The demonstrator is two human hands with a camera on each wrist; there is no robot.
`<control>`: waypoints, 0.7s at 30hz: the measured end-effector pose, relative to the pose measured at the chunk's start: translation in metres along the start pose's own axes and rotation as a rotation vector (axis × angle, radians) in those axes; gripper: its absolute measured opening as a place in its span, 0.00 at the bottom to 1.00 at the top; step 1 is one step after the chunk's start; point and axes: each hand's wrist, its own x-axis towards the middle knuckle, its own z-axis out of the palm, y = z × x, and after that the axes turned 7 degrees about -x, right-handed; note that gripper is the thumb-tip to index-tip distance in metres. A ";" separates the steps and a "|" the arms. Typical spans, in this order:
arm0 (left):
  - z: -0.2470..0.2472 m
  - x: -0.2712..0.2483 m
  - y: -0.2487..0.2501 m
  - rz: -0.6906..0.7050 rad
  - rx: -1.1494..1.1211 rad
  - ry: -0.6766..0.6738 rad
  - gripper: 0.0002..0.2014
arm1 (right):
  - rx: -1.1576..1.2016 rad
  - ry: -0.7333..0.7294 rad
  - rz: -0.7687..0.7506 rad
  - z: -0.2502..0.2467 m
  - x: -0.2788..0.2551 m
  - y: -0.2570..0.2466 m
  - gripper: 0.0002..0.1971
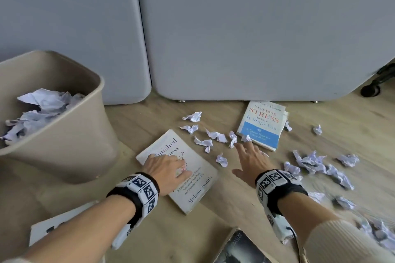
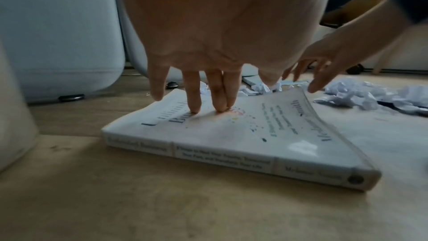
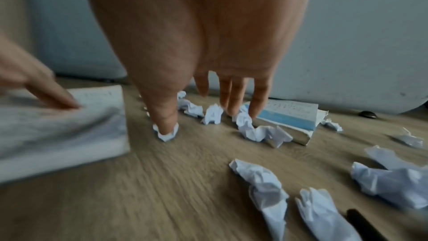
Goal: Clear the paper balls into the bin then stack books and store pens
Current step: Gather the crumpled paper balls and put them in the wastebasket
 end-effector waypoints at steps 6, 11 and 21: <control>-0.020 0.042 -0.004 0.040 0.038 0.252 0.25 | -0.037 -0.009 0.159 0.018 0.045 -0.004 0.64; -0.008 0.105 0.010 -0.029 -0.188 0.302 0.58 | 0.008 0.103 0.063 0.027 0.058 -0.005 0.46; 0.017 0.135 0.023 0.053 -0.076 0.271 0.22 | 0.062 0.327 -0.211 0.043 0.057 -0.030 0.05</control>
